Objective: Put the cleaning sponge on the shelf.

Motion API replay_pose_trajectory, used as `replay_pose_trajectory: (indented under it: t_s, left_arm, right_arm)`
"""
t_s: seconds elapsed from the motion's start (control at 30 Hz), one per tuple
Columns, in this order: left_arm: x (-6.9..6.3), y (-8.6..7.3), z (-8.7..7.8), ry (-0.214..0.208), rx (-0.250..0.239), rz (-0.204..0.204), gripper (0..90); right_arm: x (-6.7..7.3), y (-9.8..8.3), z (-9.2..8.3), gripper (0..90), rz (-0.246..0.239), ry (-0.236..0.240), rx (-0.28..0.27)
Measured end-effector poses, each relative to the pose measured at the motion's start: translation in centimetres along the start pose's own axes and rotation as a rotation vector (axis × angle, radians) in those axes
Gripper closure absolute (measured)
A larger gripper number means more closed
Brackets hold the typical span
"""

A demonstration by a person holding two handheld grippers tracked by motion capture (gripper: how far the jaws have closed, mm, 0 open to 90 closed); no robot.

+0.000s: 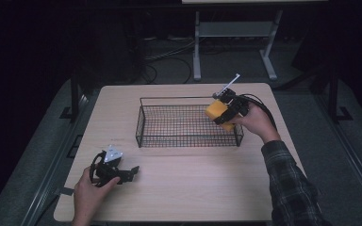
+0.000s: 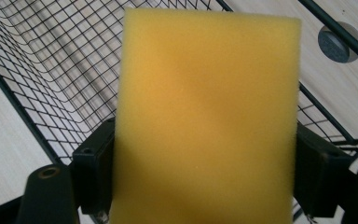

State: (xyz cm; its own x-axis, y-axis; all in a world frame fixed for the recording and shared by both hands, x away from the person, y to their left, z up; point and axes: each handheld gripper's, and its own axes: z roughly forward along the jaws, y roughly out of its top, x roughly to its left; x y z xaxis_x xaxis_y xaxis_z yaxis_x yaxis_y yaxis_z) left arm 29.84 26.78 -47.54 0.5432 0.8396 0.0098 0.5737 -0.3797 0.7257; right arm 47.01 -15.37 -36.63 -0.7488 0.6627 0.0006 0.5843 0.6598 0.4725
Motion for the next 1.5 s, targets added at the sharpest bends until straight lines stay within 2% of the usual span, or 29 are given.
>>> replay_pose_trajectory:
  t_s: [0.73,1.23,1.5]
  left_arm:
    - [0.0,0.0,0.0,0.000,0.000,0.000,12.7]
    - [0.0,0.0,0.0,0.000,0.000,0.000,12.7]
    - [0.0,0.0,0.0,0.000,0.000,0.000,12.7]
  right_arm:
    - [-0.4,-0.1,3.1,22.1,-0.027,-0.008,0.055]
    - [-0.3,-0.7,4.9,22.1,-0.007,0.016,0.088]
    - [-0.1,-0.9,5.7,22.0,-0.012,0.023,0.099]
